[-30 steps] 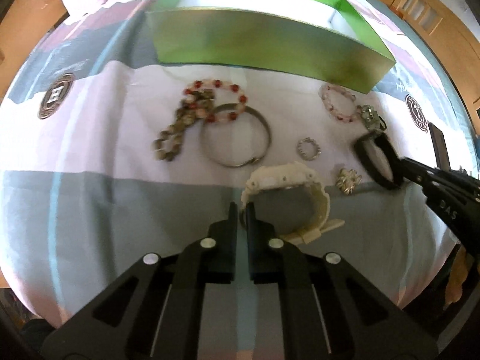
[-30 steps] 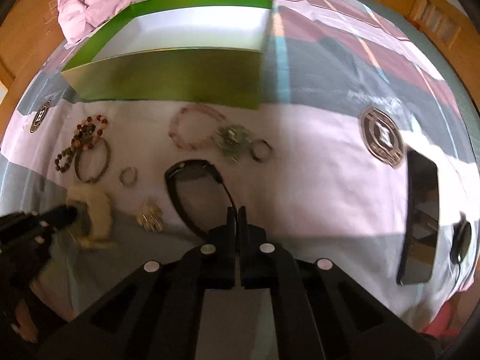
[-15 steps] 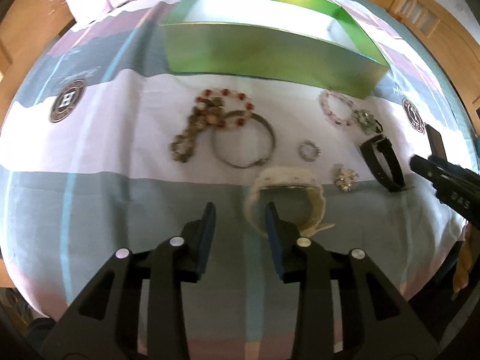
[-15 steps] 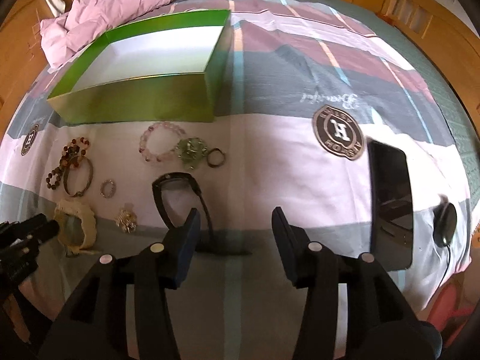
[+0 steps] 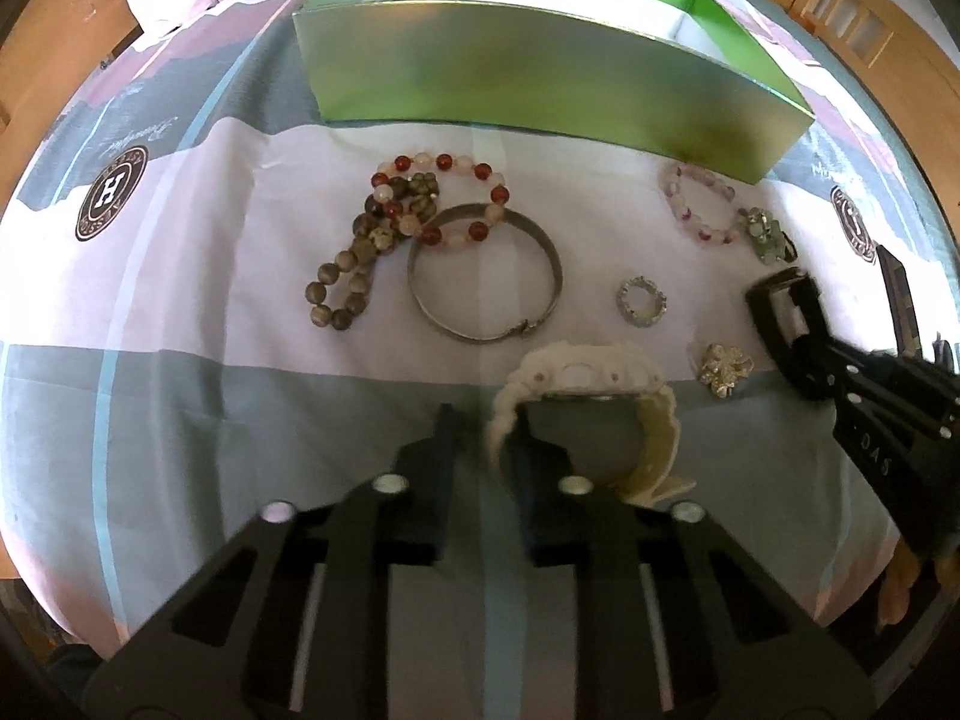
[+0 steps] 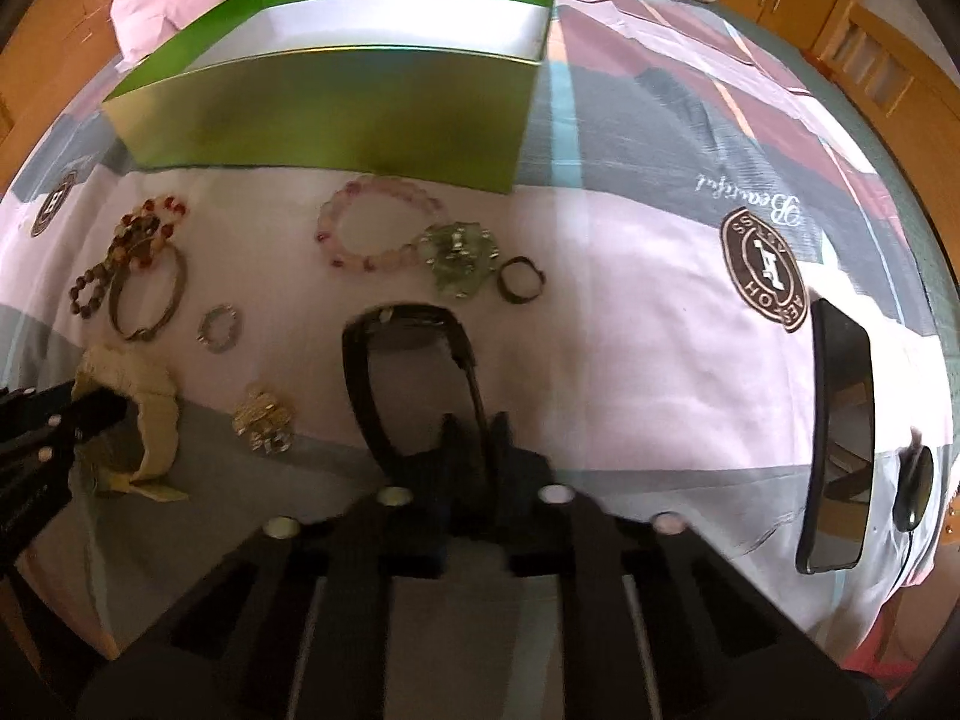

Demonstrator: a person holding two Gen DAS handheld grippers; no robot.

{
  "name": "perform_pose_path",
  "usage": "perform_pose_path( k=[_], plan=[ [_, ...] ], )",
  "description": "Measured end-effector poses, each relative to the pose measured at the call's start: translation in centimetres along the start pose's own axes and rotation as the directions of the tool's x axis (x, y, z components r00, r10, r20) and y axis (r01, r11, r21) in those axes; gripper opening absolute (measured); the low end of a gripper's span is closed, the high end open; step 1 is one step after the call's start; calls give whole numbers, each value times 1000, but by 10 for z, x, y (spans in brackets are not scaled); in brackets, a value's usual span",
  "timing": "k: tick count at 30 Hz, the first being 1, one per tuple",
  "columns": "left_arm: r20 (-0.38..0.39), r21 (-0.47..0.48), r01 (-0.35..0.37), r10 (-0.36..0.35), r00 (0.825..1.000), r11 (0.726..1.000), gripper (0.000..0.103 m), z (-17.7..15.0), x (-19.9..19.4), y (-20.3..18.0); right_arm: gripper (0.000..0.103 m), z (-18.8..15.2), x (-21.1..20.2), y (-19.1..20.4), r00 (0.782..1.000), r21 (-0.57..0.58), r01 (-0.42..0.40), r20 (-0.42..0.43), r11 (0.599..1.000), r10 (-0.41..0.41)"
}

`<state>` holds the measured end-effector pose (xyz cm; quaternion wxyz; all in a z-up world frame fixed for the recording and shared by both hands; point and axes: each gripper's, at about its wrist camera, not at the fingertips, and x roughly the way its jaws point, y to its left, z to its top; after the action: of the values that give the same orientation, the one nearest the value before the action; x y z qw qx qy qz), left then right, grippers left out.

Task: Organize jewelry
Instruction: 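Grasp the white-strap watch with the left tool while the right tool grasps the black watch, then carry the white watch into the green box with the left tool while the right drops the black watch there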

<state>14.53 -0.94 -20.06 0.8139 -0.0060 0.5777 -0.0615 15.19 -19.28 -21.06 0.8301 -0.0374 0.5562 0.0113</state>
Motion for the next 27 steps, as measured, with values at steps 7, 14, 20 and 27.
perform_pose_path(
  k=[7, 14, 20, 27],
  plan=[
    [27, -20, 3, -2, 1000, 1000, 7, -1, -15, 7, 2, -5, -18, 5, 999, -8, -17, 33, 1000, 18],
    [95, -16, -4, 6, 996, 1000, 8, -1, -44, 4, 2, 3, -45, 9, 995, -4, -45, 89, 999, 45],
    [145, -6, 0, 1, 989, 1000, 8, 1, -67, 3, 2, 8, -65, 11, 988, -15, -61, 139, 998, 62],
    [122, 5, -1, 1, 993, 1000, 8, -4, -62, 1, 2, 0, -54, 24, 993, -46, -57, 104, 997, 61]
  ],
)
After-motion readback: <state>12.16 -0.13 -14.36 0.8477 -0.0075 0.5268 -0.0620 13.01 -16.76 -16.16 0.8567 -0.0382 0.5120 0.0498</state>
